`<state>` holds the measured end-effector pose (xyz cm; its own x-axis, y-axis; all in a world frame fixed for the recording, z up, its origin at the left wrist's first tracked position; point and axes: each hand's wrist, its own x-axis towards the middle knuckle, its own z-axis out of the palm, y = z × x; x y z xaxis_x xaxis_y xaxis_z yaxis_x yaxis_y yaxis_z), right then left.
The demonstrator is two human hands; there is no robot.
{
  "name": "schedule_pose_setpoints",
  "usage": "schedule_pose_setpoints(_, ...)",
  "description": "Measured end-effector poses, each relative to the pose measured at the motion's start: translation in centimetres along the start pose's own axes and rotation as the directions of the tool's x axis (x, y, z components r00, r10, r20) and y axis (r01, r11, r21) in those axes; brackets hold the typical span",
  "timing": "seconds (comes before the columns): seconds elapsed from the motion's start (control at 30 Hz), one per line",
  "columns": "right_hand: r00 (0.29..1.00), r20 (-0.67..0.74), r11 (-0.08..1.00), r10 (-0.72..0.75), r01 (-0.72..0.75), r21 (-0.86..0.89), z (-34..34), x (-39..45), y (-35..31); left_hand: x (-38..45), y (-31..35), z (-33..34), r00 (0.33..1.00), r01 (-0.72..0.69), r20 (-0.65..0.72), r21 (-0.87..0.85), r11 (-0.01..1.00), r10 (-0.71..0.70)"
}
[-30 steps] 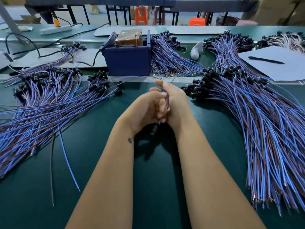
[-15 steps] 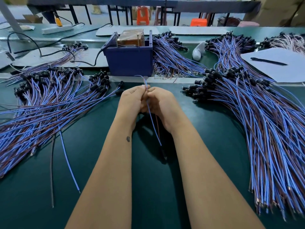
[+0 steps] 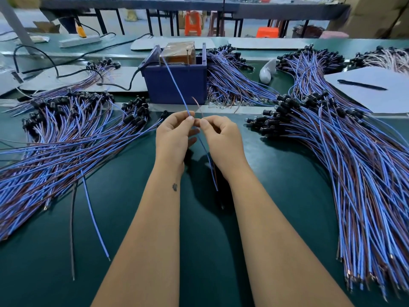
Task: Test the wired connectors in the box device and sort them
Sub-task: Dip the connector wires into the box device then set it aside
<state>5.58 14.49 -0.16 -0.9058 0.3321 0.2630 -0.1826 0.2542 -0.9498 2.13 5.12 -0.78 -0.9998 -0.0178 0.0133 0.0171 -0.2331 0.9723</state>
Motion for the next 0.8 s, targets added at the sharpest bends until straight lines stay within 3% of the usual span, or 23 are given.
schedule_pose_setpoints(0.27, 0.998, -0.061, 0.990, -0.027, 0.035, 0.135, -0.18, 0.11, -0.17, -0.01, 0.57, -0.54, 0.989, 0.002, -0.150, -0.024, 1.000, -0.006)
schedule_pose_setpoints(0.8, 0.988, -0.100, 0.882, 0.118, -0.058, 0.467, -0.85, 0.75, -0.22, 0.34, 0.53, -0.40, 0.981, 0.021, -0.193, -0.016, 1.000, -0.024)
